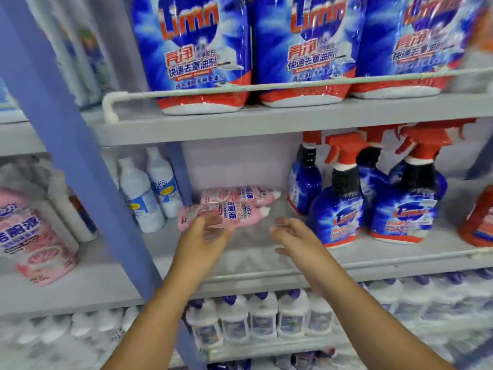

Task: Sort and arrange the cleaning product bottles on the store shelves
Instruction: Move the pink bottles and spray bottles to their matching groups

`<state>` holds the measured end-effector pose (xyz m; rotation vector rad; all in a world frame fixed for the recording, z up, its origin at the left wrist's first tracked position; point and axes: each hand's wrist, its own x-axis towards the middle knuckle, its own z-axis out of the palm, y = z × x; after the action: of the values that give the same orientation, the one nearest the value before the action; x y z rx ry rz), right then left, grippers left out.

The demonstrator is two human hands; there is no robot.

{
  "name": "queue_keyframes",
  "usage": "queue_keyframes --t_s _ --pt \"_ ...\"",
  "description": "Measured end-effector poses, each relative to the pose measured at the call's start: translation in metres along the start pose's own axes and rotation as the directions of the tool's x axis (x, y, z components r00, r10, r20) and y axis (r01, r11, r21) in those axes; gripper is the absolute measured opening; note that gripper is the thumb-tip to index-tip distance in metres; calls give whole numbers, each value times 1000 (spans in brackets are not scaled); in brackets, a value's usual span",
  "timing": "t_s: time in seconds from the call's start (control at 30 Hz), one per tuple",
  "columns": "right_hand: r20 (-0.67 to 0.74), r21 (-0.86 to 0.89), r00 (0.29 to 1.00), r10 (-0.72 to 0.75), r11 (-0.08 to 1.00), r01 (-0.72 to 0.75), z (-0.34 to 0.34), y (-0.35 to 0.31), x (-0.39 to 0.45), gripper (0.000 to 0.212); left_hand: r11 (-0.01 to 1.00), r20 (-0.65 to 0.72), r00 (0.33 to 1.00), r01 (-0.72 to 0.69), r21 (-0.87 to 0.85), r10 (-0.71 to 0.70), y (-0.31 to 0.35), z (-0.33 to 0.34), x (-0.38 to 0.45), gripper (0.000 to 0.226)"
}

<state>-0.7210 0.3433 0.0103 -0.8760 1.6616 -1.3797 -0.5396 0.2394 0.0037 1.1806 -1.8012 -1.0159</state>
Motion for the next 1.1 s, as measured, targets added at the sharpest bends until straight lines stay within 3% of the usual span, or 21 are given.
queue_keyframes --t_s 0.23,0.27,0.33,0.4,0.53,0.67,0.8,0.9,0.97,1.1 --pt "-42 26 999 7 1000 -5 1 4 60 58 953 43 997 55 297 -71 -18 29 54 39" --pt "-47 23 999 16 1000 -15 2 2 69 50 939 50 998 28 342 -48 -22 30 65 42" --pt "-87 -4 996 1 1000 -2 2 -1 89 13 882 80 997 -48 470 11 -27 35 87 43" --pt "-102 -57 995 6 998 -11 3 -1 107 21 786 129 992 -86 612 9 -28 43 99 52" --pt "-140 -89 990 -24 996 11 5 9 134 17 586 256 960 -141 798 -117 -38 47 122 101" --pt "-188 0 982 -20 1000 21 7 12 141 14 522 238 968 -164 837 -77 -39 43 137 94" --pt "-223 173 975 -3 984 43 8 11 146 13 663 160 977 -27 749 -141 -42 37 125 99" --pt "-216 181 976 -10 982 50 15 19 161 10 710 79 983 64 701 -167 -39 33 116 105" --pt "-163 166 985 64 985 -37 22 27 172 12 766 -40 991 122 632 -125 -33 29 111 98" --pt "-21 380 963 267 894 -239 37 39 195 12 974 -283 957 117 194 -58 -20 14 103 68"
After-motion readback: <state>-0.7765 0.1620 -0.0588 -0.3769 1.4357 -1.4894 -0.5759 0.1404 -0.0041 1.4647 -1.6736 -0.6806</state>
